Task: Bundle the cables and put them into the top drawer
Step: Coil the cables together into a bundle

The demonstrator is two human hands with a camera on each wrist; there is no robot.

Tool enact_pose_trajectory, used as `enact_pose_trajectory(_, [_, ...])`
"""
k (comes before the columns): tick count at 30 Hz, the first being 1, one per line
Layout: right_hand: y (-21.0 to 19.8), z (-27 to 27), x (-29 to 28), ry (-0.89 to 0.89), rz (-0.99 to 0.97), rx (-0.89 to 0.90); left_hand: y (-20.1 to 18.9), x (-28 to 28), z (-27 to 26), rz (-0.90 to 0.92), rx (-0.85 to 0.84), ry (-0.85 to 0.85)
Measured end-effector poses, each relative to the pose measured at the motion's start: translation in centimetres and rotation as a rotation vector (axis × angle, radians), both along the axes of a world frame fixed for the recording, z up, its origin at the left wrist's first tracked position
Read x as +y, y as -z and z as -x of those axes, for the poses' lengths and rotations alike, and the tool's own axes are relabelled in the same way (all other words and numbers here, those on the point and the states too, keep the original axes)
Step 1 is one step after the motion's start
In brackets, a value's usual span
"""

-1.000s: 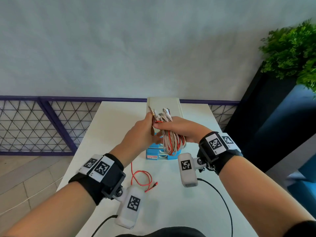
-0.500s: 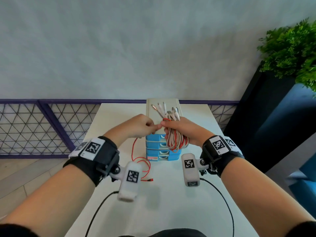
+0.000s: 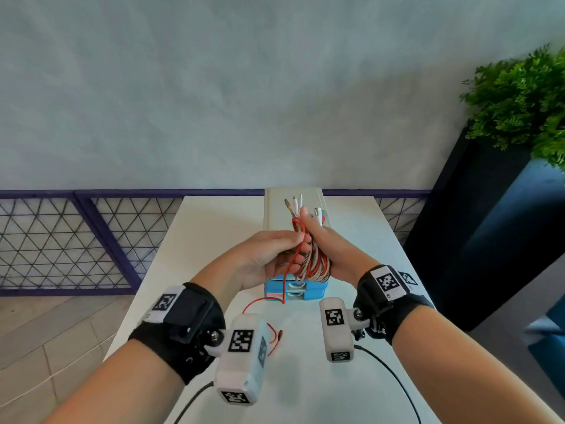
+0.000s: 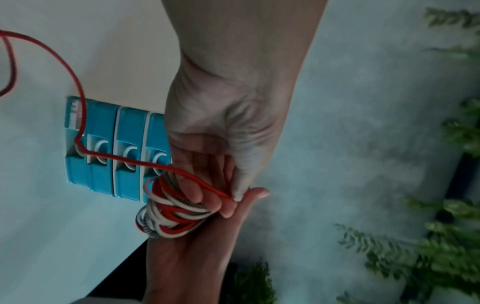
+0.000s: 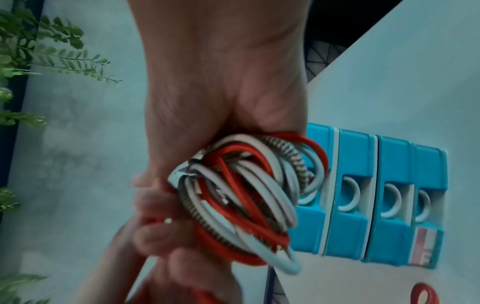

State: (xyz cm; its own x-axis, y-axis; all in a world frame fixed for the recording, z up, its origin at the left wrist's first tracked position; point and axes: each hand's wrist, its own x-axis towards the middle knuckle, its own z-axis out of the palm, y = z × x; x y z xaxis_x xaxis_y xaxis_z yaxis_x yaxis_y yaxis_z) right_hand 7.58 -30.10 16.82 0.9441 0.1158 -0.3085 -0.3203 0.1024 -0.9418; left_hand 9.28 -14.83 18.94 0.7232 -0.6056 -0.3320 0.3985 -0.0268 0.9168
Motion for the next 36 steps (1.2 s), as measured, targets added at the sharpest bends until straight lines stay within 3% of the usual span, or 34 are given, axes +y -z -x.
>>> enact_pose_trajectory(4, [0.0,-0.1,0.1,-0.076,-0.081,0.062,0.0,-0.8,0.4,-0.085,-0.095,0.022])
enact_pose_trajectory(7, [-0.3,-0.1,-0.1,0.050,0.000,0.024,-0.3,-0.9,0.8,-0.185,-0.106,0.055])
enact_pose_trajectory(13, [-1.5,-1.3,-2.2,0.426,-0.119,-0.117,1.4,1.8,1.0,-0.126,0.165,0.365])
enact_pose_trajectory(17, [-1.9,-0.9,-3.8,0.449,-0.168,-0.108,3.7,4.3,1.2,-0.500,-0.146,0.648])
enact_pose_trajectory(21, [-1.1,-0.2,-3.3,0.333,-0.175,-0.045,4.2,3.7,-0.3,-0.711,-0.511,0.436])
enact_pose_trajectory(24, [-0.6,0.1,-2.8,0.224,-0.062,-0.024,3.6,2.9,-1.0,-0.758,-0.619,0.249])
enact_pose_trajectory(28, [-0.3,1.0,-1.9,0.028,0.121,-0.014,2.6,2.3,-0.9,-0.952,-0.775,0.086])
enact_pose_trajectory(31, [0.1,1.5,-1.1,-0.117,0.174,0.035,2.3,2.1,-1.1,-0.826,-0.824,0.041])
enact_pose_trajectory(33, [0.4,1.5,-0.3,-0.207,0.064,0.093,2.3,1.9,-0.9,-0.674,-0.834,0.017])
enact_pose_trajectory(36, [0.9,1.4,0.6,-0.155,-0.036,0.136,2.7,2.1,-0.9,-0.607,-0.887,-0.095])
